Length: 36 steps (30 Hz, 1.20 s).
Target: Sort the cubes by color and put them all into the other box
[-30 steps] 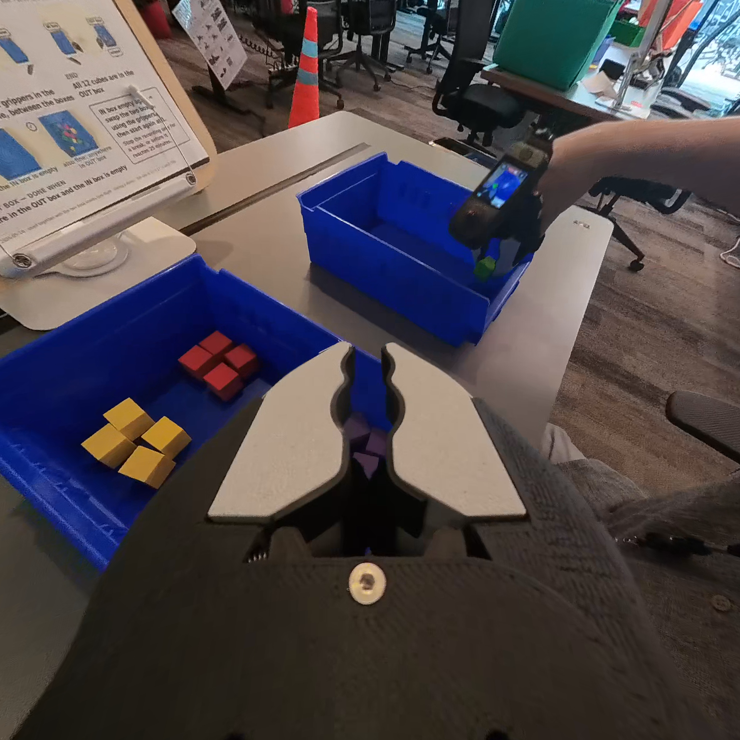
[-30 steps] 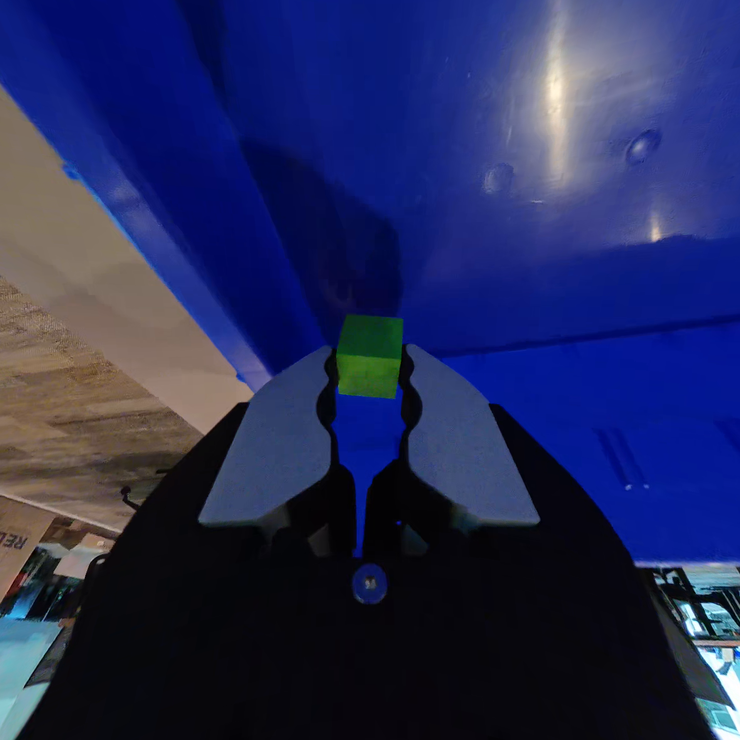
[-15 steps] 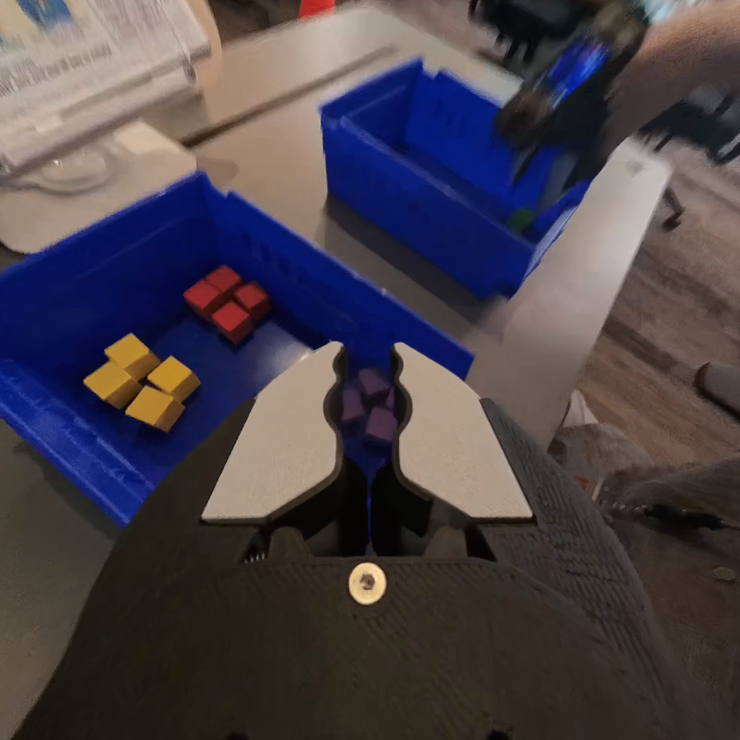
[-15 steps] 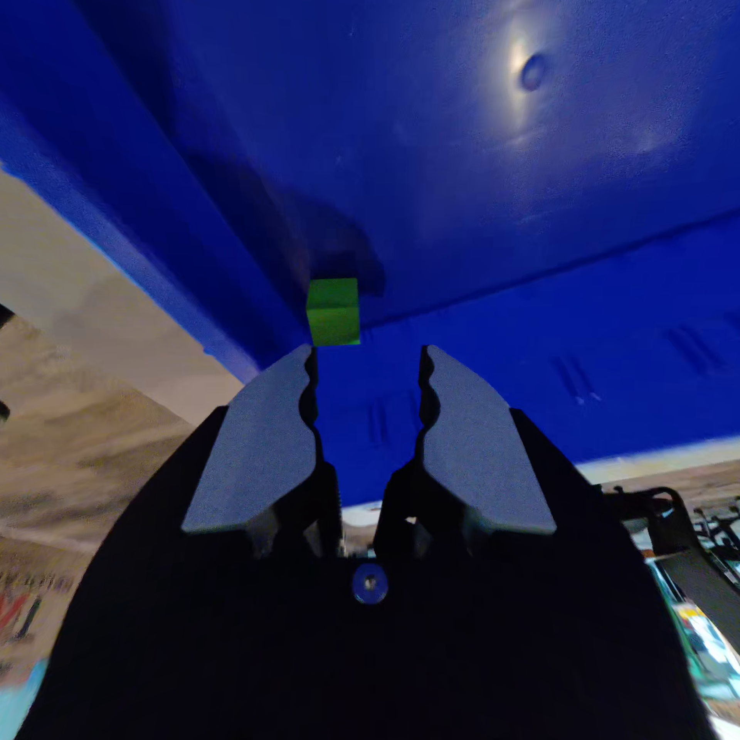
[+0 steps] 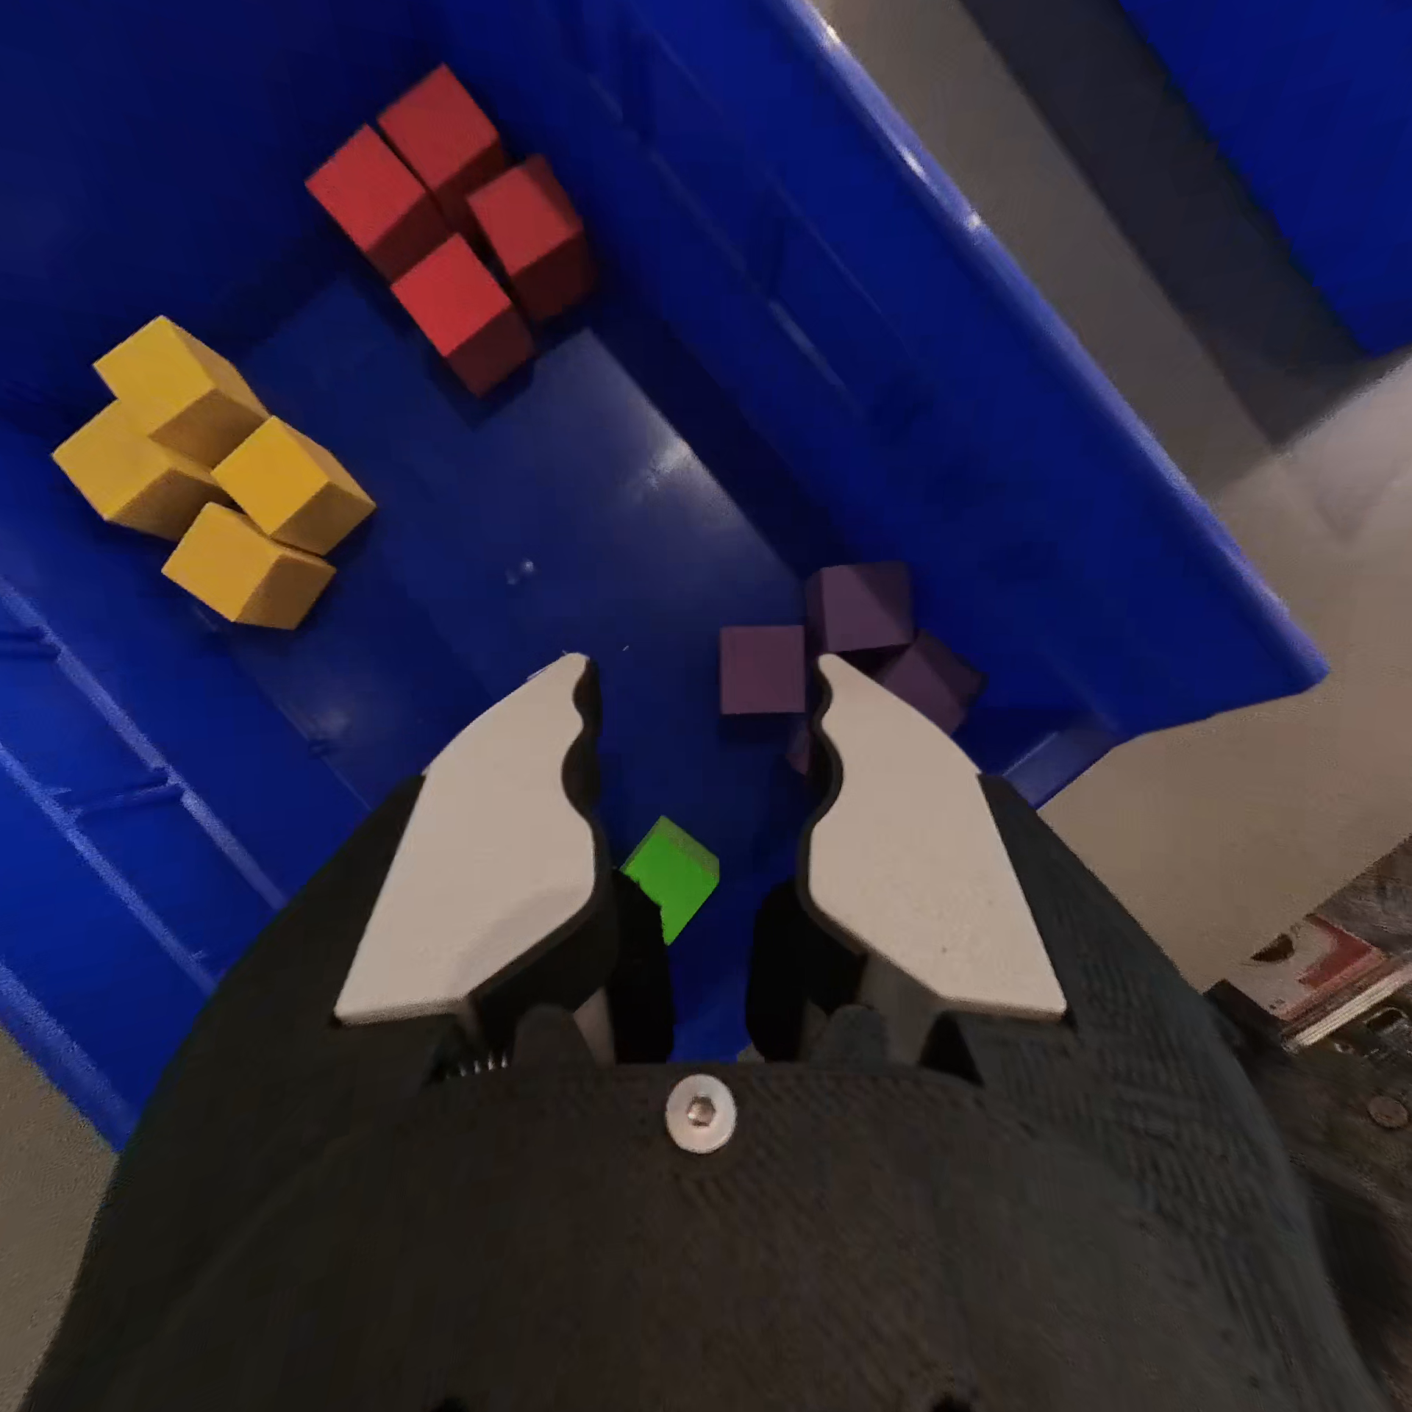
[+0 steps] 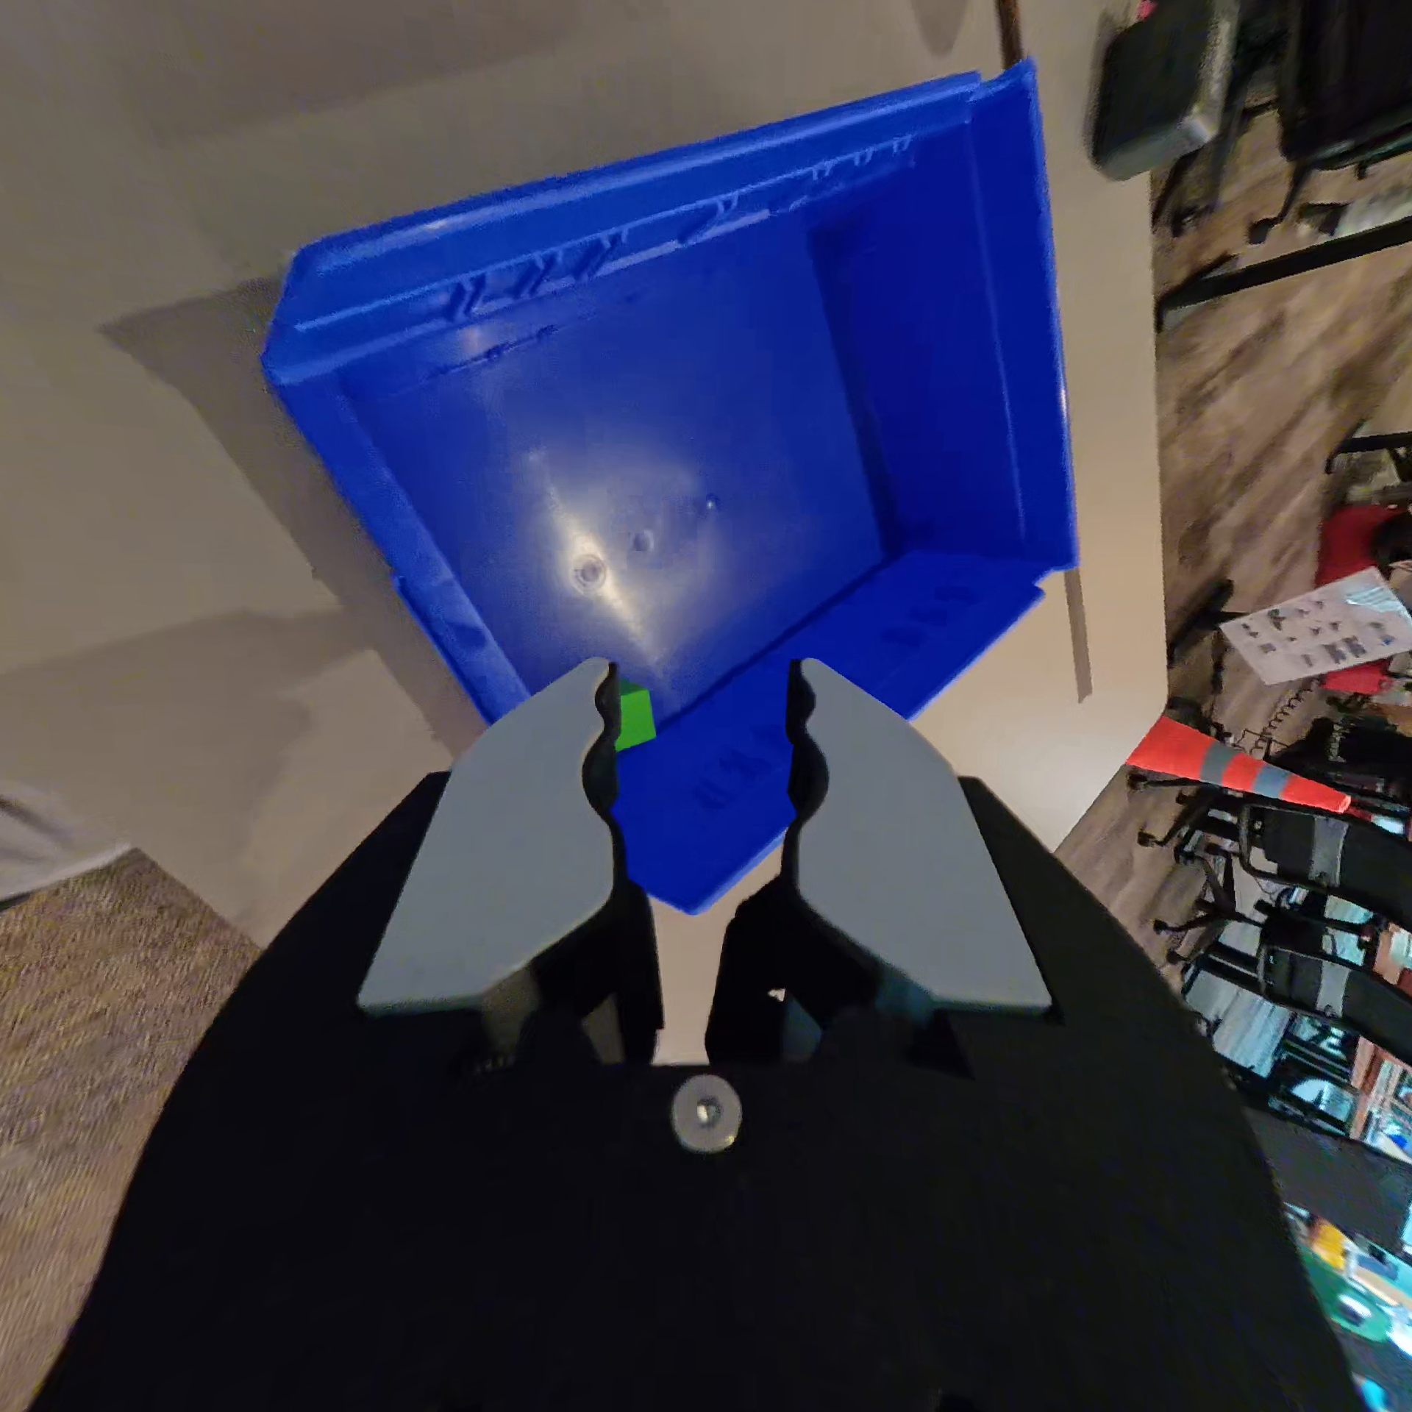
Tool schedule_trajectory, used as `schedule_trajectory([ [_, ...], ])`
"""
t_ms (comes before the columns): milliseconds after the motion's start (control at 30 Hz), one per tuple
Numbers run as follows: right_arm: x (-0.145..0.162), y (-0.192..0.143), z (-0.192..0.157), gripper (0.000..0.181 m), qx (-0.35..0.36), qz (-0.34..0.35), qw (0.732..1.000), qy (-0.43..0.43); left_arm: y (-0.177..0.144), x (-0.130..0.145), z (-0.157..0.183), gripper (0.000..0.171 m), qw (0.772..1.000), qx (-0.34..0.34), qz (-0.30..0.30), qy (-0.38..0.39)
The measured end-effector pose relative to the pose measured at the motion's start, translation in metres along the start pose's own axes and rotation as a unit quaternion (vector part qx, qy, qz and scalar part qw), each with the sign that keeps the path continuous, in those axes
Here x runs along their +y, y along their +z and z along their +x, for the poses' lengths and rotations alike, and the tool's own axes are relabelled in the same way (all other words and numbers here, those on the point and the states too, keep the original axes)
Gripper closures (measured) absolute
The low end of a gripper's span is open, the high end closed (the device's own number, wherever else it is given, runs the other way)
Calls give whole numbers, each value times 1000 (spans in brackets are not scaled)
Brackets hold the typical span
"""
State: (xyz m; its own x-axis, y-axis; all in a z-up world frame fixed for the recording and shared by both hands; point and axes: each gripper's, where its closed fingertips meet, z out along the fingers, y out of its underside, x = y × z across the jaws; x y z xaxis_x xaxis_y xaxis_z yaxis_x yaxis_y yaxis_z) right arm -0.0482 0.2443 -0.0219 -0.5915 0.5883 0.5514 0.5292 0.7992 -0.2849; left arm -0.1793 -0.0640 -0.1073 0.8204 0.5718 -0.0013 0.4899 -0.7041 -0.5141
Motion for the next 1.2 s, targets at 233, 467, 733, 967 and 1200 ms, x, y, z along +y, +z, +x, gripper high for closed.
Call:
schedule_trajectory([
  [233,-6,-9,-25,140,13,74,995,69,18,13,9,115,998,3,-57,-1],
  [467,-14,-19,-30,140,25,106,991,80,44,28,4,120,994,-23,-109,8],
  [733,-45,-10,-51,141,7,177,982,71,22,-1,5,143,998,44,3,-37],
  [967,-133,-18,-83,136,-7,331,944,-8,-66,-54,68,143,903,369,193,-106],
  [1200,-209,-49,-88,132,29,443,895,-47,-121,-65,130,143,805,550,208,-84],
])
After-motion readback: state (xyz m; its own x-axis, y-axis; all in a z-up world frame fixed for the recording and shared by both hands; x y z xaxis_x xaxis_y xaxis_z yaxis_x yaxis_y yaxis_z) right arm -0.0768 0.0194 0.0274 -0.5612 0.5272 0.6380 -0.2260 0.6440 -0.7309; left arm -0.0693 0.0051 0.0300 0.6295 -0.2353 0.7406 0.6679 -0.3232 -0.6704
